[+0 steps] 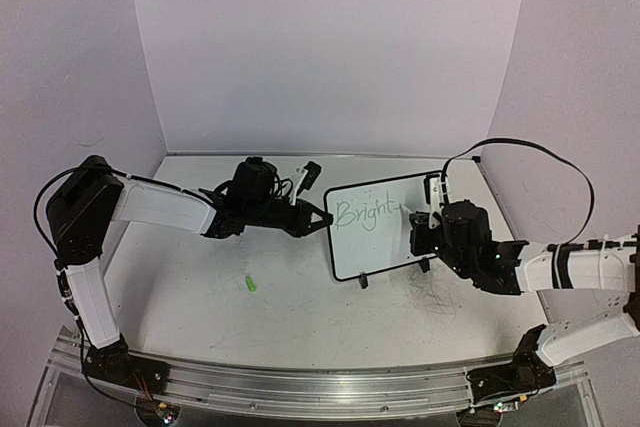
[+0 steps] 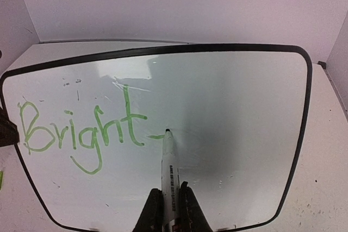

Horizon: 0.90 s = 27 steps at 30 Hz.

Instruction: Write a sentence on the whiteboard

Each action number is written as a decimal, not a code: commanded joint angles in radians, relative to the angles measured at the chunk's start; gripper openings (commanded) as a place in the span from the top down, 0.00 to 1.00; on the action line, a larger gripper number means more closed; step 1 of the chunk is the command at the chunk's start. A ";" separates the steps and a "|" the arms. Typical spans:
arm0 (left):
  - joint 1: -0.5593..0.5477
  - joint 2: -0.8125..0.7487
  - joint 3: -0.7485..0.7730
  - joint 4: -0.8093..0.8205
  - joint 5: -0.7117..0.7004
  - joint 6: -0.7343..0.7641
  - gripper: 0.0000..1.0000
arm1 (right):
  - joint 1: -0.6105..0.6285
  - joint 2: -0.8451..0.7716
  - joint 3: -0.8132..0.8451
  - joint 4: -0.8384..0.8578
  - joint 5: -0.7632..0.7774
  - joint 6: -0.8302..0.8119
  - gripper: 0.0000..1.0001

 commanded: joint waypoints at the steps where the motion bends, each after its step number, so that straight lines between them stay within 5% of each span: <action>1: -0.006 -0.029 0.035 -0.044 -0.027 0.044 1.00 | -0.003 0.024 0.035 0.060 0.021 -0.017 1.00; 27: -0.006 -0.032 0.034 -0.045 -0.028 0.048 1.00 | -0.003 0.024 0.010 0.018 -0.063 0.020 1.00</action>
